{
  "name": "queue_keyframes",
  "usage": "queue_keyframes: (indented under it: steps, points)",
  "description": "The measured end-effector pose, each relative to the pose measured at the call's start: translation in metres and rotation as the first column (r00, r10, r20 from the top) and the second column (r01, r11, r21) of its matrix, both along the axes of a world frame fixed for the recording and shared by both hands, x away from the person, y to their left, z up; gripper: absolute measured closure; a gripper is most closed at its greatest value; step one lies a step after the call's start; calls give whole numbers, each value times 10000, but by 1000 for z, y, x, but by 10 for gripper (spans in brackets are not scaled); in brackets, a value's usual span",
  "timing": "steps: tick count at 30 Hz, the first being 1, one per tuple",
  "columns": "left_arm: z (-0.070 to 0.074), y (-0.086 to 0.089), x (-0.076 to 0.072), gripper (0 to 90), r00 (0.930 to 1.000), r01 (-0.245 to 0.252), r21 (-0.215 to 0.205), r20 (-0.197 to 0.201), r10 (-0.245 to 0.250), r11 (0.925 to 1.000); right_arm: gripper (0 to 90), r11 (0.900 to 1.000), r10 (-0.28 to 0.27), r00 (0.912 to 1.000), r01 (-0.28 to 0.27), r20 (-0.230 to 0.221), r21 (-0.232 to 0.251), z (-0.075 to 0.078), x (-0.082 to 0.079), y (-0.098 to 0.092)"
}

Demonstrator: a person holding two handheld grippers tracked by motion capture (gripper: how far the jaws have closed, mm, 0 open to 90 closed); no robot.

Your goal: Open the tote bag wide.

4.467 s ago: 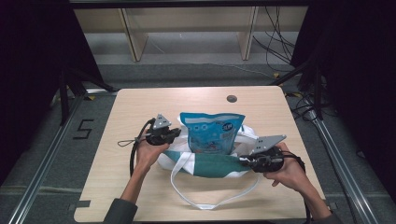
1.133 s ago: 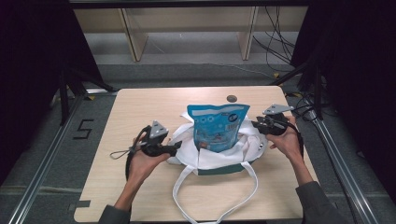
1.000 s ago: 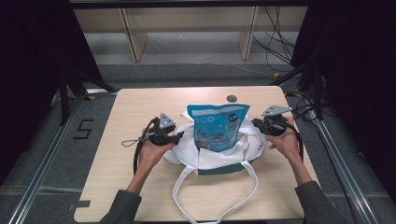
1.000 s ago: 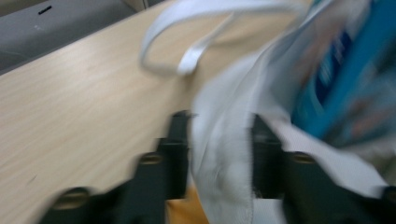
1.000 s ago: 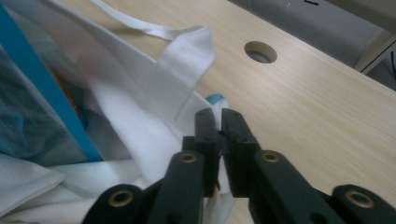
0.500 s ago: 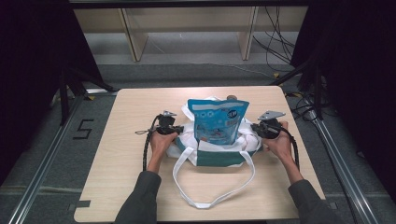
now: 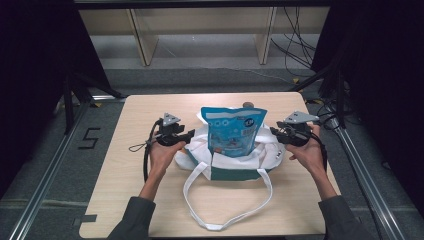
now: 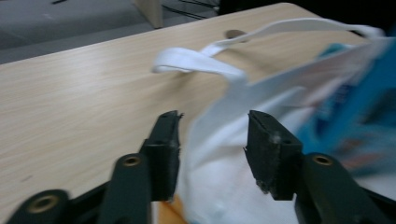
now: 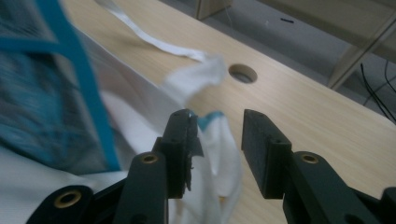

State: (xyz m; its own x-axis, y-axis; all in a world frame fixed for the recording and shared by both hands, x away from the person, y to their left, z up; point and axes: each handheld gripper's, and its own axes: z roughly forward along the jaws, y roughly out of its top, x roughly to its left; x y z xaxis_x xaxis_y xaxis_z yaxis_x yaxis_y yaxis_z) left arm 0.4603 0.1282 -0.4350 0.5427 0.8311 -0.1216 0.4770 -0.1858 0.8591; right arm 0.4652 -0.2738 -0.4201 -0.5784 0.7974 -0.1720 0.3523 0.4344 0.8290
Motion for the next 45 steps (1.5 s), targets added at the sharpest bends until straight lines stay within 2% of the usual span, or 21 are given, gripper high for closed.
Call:
queue_keyframes:
  steps: [2,6,7,10,12,14,16,20,21,22,23,25,28,30,31,33,34,38,41,43,45]
  points:
    - [-2,-3,-14,628,9971,748,483,-198,-739,9960,641,9999,116,9999,-116,80,13,6,-9,2]
    - [-15,-6,-27,719,9904,1356,1231,-434,-1312,9831,739,9977,660,9977,-661,-147,-127,8,-26,5]
    - [-26,-7,-29,774,9898,1390,1303,-494,-1336,9817,805,9911,1093,9922,-1133,-594,-699,-1,-34,2]
    - [-39,-7,-25,802,9890,1410,1698,-693,-1309,9753,841,9883,973,9911,-1070,-904,-1086,-17,-34,-2]
    - [-51,-10,-19,817,9920,1124,1790,-770,-1000,9774,859,9878,820,9886,-974,-1260,-1212,-30,-28,-4]
    - [-65,-10,-13,825,9888,1279,2437,-1070,-1044,9614,867,9859,635,9845,-873,-1637,-1427,-46,-19,-6]
    - [-70,-6,-10,833,9856,1321,2161,-1323,-1051,9674,875,9875,513,9813,-776,-1856,-1375,-58,-12,-9]
    - [-74,-4,-11,879,9912,1064,2215,-1006,-858,9693,882,9949,429,9662,-647,-2544,-780,-77,-3,-12]
    - [-74,-4,-11,879,9915,1054,2210,-988,-852,9696,882,9925,474,9669,-740,-2509,-974,-76,-3,-13]
    - [-71,-3,-11,877,9891,1174,2448,-1155,-913,9624,882,9943,454,9776,-640,-2057,-847,-79,-3,-10]
    - [-69,-5,-12,860,9920,884,2125,-1068,-668,9732,880,9905,468,9756,-731,-2144,-1167,-76,-4,-10]
    - [-62,-6,-16,813,9942,862,2268,-820,-692,9701,864,9872,331,9776,-644,-2078,-1457,-70,-7,-8]
    - [-48,-8,-22,795,9961,830,1388,-417,-779,9868,825,9905,370,9831,-599,-1793,-1240,-57,-13,-6]
    - [-35,-13,-31,790,9938,1103,918,-245,-1085,9896,821,9935,616,9866,-751,-1510,-850,-46,-19,-4]
    - [-32,-15,-34,790,9912,1315,911,-257,-1297,9871,820,9918,920,9883,-1018,-1213,-776,-40,-20,-3]
    - [-30,-25,-42,790,9862,1651,677,-223,-1640,9839,819,9899,1174,9842,-1266,-1324,-639,-36,-24,2]
    - [-30,-28,-45,790,9806,1943,767,-425,-1915,9779,820,9890,1255,9817,-1351,-1429,-601,-36,-27,4]
    - [-46,-42,-50,812,9729,2273,1505,-789,-2175,9621,833,9773,1346,9715,-1627,-1953,-1356,-48,-29,16]
    - [-65,-45,-46,860,9691,2381,2060,-1159,-2179,9491,857,9765,1258,9643,-1618,-2331,-1423,-63,-26,20]
    - [-71,-45,-45,883,9713,2231,1844,-1247,-2024,9572,866,9790,1230,9593,-1592,-2542,-1273,-70,-23,20]
    - [-71,-45,-45,884,9704,2263,1805,-1271,-2055,9572,868,9808,1184,9563,-1547,-2672,-1191,-72,-23,21]
